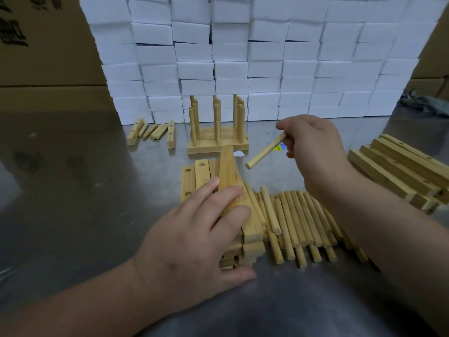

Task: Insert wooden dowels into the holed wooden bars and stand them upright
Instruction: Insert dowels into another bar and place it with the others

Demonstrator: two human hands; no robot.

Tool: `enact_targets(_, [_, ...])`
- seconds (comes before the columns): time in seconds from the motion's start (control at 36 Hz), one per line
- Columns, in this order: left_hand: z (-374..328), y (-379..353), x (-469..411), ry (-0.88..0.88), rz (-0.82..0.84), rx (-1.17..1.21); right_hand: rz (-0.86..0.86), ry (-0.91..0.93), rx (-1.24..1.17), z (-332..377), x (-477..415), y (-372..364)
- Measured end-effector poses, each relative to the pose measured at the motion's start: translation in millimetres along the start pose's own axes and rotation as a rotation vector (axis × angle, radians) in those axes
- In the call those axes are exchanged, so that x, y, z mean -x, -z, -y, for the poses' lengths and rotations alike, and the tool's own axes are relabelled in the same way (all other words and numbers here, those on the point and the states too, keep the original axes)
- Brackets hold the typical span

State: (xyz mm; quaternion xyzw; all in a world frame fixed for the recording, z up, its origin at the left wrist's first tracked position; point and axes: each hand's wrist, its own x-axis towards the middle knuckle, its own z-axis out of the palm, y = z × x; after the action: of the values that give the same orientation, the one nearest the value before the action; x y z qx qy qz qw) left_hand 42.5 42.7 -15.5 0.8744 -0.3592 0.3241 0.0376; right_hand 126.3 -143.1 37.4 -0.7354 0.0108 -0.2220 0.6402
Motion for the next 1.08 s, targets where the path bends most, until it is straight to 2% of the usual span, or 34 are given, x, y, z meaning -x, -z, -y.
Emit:
enact_targets(0.5, [26.0,-6.0,-19.3,-0.025,0.003,0.107,-0.042,-0.091,-0.040,-2.5,-4.3,3.3])
enact_targets(0.56, [27.8,1.3,-25.5,0.038,-0.043,0.141,-0.064,-0.140,-0.112,3.2,-9.7,3.8])
enact_targets(0.64, [33.6,17.4,-53.3,0.339,-0.089,0.222,-0.088,-0.146,-0.112,13.3,-17.7,1.3])
enact_targets(0.72, [52.6,16.1,-86.6,0.555,0.043,0.092,-0.105,-0.049,0.003,23.5,-26.8,-6.2])
enact_targets(0.89, [72.9,1.3,-123.5,0.564,0.438,-0.204,-0.086,-0.020,0.043,22.1,-40.4,-21.4])
enact_targets(0.97, [75.5,-3.1,-128.1,0.560,0.526,-0.209,-0.056,-0.019,0.073,13.0,-43.3,-25.8])
enact_targets(1.08, [73.3,-4.9,-129.6,0.563,0.541,-0.099,-0.024,-0.007,0.118,8.6,-50.5,-29.1])
